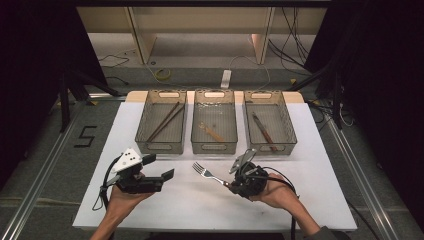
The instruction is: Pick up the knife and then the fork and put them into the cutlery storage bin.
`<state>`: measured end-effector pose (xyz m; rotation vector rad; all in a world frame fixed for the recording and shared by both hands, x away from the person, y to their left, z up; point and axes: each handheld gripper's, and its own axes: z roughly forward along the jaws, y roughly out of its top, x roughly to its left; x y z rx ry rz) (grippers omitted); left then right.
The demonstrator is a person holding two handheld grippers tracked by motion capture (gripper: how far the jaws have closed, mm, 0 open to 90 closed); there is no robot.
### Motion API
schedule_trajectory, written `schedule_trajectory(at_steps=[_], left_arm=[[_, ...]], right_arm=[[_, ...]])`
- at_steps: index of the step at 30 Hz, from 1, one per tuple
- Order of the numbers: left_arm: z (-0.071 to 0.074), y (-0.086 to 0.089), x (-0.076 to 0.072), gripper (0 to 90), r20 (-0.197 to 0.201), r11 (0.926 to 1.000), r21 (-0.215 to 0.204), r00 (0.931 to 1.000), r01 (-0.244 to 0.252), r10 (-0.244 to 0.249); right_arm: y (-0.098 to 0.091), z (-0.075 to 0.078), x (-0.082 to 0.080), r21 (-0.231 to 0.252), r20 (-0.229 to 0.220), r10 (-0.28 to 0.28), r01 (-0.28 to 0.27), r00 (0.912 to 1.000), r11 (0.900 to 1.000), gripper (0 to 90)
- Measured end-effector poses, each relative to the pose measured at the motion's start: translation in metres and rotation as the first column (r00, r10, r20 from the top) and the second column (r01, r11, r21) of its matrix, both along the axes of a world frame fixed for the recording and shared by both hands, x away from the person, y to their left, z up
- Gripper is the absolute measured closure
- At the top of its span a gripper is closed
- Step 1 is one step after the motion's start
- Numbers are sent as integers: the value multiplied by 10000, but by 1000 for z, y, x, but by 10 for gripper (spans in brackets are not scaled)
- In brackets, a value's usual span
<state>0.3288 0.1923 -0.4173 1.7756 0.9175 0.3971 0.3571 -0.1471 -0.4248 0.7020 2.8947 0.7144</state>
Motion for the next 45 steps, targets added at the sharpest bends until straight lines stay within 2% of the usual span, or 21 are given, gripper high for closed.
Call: schedule_trajectory(at_steps=[13,14,17,26,32,37,43,45], left_arm=[[0,0,0,139,2,10000,1,10000,-11,11],[0,0,0,139,2,10000,1,10000,-8,8],[0,0,0,139,-5,10000,19,10000,-9,9],[0,0,0,139,-3,10000,21,10000,-19,19],[0,0,0,139,4,10000,8,10000,-28,28],[-1,0,1,139,-23,10000,12,10000,-28,28],[-1,0,1,139,-12,10000,13,10000,-31,31],[-1,0,1,139,-27,10000,16,10000,-40,40]], right_arm=[[-15,10,9,306,340,-435,425,9985,9986,771],[-16,12,10,360,279,-656,646,9975,9973,772],[-22,16,13,521,360,-874,855,9955,9950,771],[-36,33,26,1000,797,-1238,1157,9891,9882,772],[-41,41,37,1298,1024,-1621,1484,9814,9804,772],[-45,46,45,1476,1042,-1967,1804,9749,9725,771],[-57,52,57,1750,1102,-2467,2255,9628,9584,771],[-59,53,60,1804,1199,-2524,2289,9602,9566,771]])
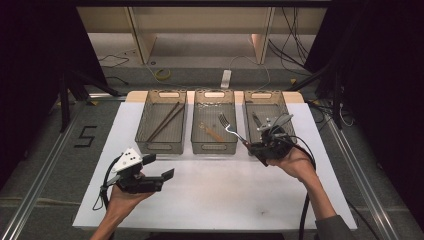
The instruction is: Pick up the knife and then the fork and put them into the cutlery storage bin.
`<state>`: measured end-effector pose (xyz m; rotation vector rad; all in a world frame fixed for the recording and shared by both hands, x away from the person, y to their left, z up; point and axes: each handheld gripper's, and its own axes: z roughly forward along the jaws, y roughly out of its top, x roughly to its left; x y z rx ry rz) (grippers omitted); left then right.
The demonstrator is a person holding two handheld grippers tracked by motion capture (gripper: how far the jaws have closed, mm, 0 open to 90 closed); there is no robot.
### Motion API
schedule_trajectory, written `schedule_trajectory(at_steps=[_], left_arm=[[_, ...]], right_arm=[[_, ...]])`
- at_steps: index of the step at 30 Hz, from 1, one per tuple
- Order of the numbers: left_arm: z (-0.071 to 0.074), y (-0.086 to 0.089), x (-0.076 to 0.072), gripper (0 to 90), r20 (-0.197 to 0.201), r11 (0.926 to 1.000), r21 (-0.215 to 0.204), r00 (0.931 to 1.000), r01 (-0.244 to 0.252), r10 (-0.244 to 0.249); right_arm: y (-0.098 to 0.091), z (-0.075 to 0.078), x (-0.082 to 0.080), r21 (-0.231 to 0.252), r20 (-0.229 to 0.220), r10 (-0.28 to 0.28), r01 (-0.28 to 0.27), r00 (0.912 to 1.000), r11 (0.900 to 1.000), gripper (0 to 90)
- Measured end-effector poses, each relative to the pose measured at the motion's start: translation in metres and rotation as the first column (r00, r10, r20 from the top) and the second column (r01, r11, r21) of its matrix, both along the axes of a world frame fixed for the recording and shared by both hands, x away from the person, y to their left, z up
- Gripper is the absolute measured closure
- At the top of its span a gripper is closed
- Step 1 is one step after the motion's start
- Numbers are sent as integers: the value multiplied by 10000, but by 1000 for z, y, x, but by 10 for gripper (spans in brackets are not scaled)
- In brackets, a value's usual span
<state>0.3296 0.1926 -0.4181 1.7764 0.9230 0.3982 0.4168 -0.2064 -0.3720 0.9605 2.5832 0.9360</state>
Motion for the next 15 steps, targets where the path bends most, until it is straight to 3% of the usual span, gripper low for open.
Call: schedule_trajectory(at_steps=[15], left_arm=[[0,1,0,139,-7,10000,-62,10000,-59,59]], right_arm=[[-18,4,22,269,15,-868,867,9962,9959,771]])
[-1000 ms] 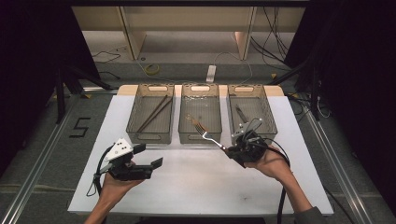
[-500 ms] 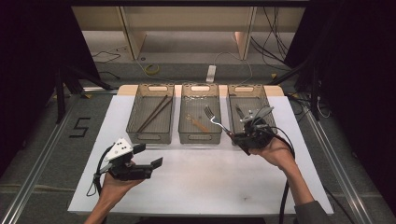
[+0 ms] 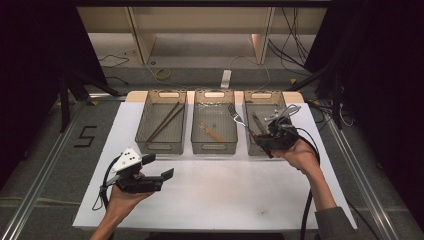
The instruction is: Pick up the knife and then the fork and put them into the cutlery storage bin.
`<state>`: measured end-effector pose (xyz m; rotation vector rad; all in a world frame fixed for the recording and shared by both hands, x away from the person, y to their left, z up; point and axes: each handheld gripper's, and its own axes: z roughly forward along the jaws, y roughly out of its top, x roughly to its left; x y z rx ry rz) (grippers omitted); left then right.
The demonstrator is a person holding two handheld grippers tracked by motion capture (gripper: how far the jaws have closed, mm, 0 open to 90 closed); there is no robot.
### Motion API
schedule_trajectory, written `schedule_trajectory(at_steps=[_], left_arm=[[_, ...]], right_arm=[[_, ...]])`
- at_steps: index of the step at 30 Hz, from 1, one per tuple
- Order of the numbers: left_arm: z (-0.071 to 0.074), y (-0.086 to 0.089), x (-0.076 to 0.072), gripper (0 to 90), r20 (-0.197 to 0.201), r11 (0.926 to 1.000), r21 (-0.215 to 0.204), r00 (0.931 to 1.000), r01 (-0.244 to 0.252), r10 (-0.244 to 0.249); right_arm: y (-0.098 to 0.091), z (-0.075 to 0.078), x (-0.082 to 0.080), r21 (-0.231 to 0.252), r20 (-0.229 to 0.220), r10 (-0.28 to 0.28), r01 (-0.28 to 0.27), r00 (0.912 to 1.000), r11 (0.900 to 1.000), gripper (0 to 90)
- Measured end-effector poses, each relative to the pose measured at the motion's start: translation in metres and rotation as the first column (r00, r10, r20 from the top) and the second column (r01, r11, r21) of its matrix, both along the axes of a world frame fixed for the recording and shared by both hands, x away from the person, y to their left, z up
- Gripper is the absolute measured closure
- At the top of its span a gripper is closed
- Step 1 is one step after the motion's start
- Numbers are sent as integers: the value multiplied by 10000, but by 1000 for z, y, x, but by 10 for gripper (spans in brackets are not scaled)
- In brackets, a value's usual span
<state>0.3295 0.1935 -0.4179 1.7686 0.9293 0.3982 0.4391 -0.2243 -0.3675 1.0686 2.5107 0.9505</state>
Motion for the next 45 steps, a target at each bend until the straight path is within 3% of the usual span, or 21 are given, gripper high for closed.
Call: schedule_trajectory(at_steps=[13,18,20,27,45], left_arm=[[0,0,0,139,13,10000,-7,10000,19,-19],[0,0,0,139,17,10000,-8,10000,24,-24],[0,0,0,139,8,10000,1,10000,28,-28],[0,0,0,139,12,10000,5,10000,20,-20],[0,0,1,139,-4,10000,-21,10000,40,-40]], right_arm=[[-12,12,31,-87,42,-995,995,9950,9950,771],[-17,8,44,-256,-86,-1512,1509,9885,9882,771],[-19,5,49,-543,3,-1745,1742,9847,9832,771],[-25,-4,61,-647,-282,-2246,2225,9740,9728,771],[-29,-16,75,-860,-693,-2770,2709,9584,9587,770]])
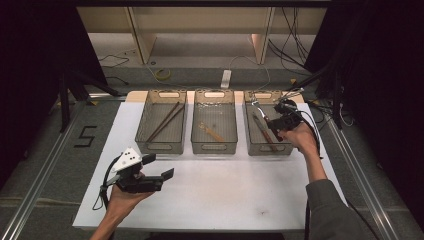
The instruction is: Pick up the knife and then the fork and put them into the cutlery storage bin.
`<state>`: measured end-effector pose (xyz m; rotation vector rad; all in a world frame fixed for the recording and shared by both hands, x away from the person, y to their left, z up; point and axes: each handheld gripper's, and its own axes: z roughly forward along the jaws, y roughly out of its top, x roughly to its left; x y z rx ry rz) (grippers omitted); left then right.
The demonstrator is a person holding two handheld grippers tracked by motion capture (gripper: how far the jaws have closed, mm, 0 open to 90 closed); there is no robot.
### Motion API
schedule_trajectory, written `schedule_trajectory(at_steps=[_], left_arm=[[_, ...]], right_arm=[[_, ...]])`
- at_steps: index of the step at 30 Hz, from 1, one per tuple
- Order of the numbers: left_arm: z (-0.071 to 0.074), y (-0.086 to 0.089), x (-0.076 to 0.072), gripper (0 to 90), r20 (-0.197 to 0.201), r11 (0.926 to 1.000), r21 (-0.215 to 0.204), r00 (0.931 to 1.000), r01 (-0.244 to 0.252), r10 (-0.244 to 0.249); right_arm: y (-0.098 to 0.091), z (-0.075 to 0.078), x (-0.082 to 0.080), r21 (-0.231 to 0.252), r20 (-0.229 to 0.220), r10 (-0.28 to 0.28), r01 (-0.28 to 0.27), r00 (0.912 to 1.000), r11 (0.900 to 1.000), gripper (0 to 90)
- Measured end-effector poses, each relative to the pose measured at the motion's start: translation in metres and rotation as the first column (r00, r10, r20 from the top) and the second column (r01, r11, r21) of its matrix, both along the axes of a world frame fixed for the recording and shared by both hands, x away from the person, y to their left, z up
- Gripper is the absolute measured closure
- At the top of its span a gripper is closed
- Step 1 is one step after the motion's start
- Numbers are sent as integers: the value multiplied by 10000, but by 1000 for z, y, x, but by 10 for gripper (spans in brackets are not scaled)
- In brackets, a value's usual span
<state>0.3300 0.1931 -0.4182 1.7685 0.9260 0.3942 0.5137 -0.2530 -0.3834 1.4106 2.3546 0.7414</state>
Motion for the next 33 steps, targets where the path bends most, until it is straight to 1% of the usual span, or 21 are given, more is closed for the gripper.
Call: schedule_trajectory(at_steps=[5,10,17,21,23,24,25,26,27,29,33], left_arm=[[0,0,0,139,6,10000,42,10000,28,-28],[0,0,0,139,-1,10000,6,10000,5,-5],[0,0,0,139,-2,10000,46,10000,34,-34],[0,0,0,139,6,10000,51,10000,39,-39],[0,0,0,139,6,10000,48,10000,40,-40],[0,0,0,139,10,10000,41,10000,35,-35],[0,0,0,139,7,10000,34,10000,36,-36],[0,0,0,139,10,10000,33,10000,36,-36],[0,0,0,139,8,10000,39,10000,40,-40],[0,0,0,139,6,10000,32,10000,38,-38],[0,0,0,139,13,10000,46,10000,46,-46]], right_arm=[[1,-3,2,-57,-143,-31,30,9999,10000,770],[0,-7,3,-46,-249,-195,194,9995,9998,770],[0,-12,6,-173,-395,-242,236,9989,9996,769],[0,-15,9,-193,-396,-328,320,9987,9993,769],[0,-16,10,-70,-364,-441,439,9984,9990,760],[0,-16,11,-39,-446,-499,498,9978,9988,735],[0,-16,12,1,-439,-532,533,9976,9986,645],[0,-15,12,124,-502,-588,595,9970,9981,618],[0,-14,12,320,-568,-534,552,9970,9980,603],[0,-12,10,353,-524,-368,387,9979,9986,579],[2,-8,6,535,-419,-297,319,9987,9981,508]])
